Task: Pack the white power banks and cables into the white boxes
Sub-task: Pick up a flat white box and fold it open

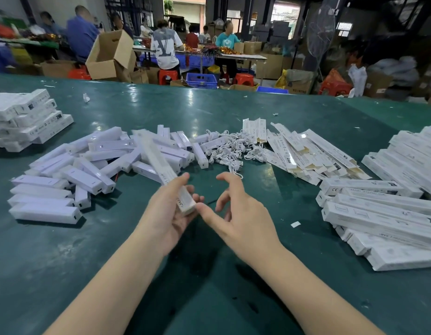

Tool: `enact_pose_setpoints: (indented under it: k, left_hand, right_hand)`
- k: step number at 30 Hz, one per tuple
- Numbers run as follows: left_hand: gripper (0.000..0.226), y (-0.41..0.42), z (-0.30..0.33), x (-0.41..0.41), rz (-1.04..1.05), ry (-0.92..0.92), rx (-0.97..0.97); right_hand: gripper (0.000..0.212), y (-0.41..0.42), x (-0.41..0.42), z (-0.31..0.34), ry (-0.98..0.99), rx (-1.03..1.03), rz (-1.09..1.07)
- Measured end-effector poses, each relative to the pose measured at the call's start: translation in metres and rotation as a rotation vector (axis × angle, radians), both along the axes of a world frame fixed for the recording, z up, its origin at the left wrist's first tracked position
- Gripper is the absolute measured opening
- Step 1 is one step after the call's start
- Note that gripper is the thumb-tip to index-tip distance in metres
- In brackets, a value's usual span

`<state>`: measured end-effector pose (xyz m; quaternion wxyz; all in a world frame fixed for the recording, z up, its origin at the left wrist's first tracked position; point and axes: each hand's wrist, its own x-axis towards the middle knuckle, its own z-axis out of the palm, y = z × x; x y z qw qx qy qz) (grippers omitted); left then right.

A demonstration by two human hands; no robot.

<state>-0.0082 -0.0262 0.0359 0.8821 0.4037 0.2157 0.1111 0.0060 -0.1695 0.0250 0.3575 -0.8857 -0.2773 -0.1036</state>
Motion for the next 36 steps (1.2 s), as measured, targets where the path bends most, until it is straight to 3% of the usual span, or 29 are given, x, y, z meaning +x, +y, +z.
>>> enact_pose_setpoints:
  k: [4, 8, 13, 17, 22, 27, 33, 36]
  left_hand:
    - [0.013, 0.023, 0.001, 0.004, 0.341, -0.021, -0.07]
    - [0.02, 0.04, -0.001, 0.004, 0.582, -0.056, -0.068]
    - [0.018, 0.043, -0.002, 0.005, 0.59, -0.044, -0.086]
    - [0.018, 0.042, -0.002, 0.005, 0.56, -0.061, -0.097]
    - [0.039, 0.042, -0.002, 0.0, 0.536, -0.012, -0.035]
    - [0.042, 0.03, 0.001, 0.0, 0.402, -0.016, 0.154]
    - [0.014, 0.017, -0.004, -0.002, 0.268, -0.128, 0.582]
    - [0.019, 0.015, -0.013, -0.005, 0.254, -0.054, 1.073]
  right_hand:
    - [0.037, 0.017, 0.012, 0.003, -0.091, -0.187, 0.074]
    - [0.044, 0.051, 0.036, 0.006, -0.134, -0.406, 0.23]
    - [0.048, 0.107, 0.061, 0.0, -0.029, -0.56, 0.252]
    - [0.034, 0.124, 0.074, 0.003, -0.037, -0.616, 0.182]
    - [0.018, 0.088, 0.065, 0.004, -0.011, -0.327, 0.168]
    - [0.026, 0.016, 0.048, 0.011, 0.009, -0.051, 0.044]
    - [0.02, -0.038, 0.038, 0.026, 0.563, 0.631, -0.024]
    - [0.029, -0.048, 0.035, 0.025, 0.819, 0.923, -0.058]
